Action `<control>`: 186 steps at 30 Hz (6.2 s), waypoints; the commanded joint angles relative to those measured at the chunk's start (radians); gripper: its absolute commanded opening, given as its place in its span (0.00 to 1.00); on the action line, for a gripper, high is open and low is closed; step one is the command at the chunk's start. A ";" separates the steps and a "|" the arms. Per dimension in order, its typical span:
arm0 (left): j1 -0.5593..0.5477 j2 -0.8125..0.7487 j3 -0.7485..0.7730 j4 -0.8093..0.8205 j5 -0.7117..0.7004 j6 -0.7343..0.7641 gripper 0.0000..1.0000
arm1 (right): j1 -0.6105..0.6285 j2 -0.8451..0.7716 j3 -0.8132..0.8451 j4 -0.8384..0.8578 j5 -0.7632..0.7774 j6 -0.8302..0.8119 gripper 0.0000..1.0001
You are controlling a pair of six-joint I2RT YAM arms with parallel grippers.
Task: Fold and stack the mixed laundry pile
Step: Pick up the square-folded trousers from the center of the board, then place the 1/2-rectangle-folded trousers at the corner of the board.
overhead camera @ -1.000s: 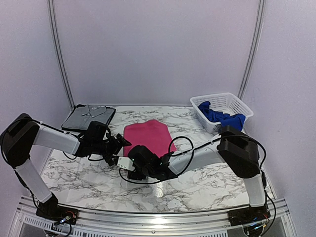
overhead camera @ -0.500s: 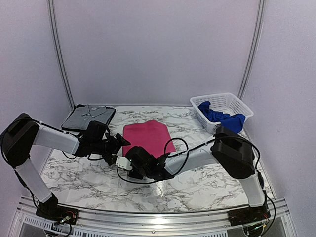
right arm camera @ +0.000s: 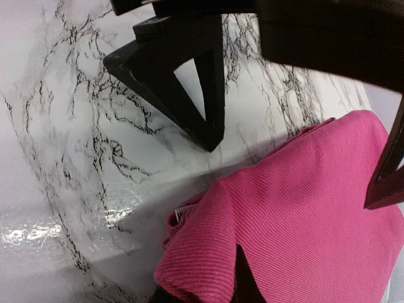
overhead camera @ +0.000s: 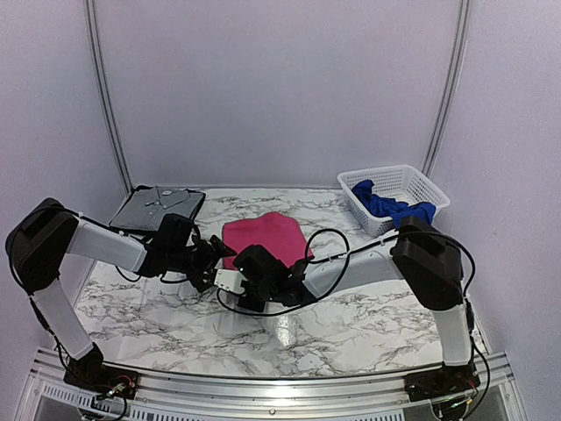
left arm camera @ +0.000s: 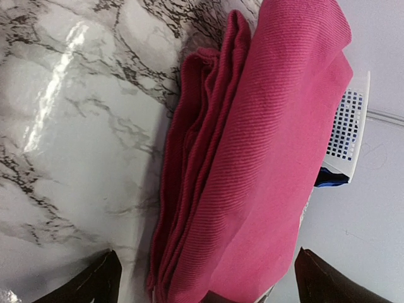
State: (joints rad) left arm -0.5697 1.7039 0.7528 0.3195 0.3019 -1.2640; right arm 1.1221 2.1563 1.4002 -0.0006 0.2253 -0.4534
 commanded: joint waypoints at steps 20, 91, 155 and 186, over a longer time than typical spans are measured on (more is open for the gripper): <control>-0.023 0.112 0.031 0.161 0.016 -0.141 0.99 | 0.000 -0.102 0.046 0.031 -0.025 0.023 0.00; 0.283 0.391 1.566 -1.182 -0.251 1.122 0.00 | -0.033 -0.603 -0.317 -0.212 0.217 0.492 0.98; 0.738 0.588 1.488 -0.950 -0.297 1.127 0.99 | -0.068 -0.426 -0.083 -0.412 0.251 0.558 0.98; 0.507 0.067 0.914 -0.725 -0.066 1.012 0.99 | -0.925 -0.249 0.377 -0.642 -0.090 0.597 0.98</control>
State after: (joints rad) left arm -0.0677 1.8374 1.7218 -0.3763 0.2375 -0.3237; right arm 0.2150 1.7061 1.5906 -0.4789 0.2352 0.1650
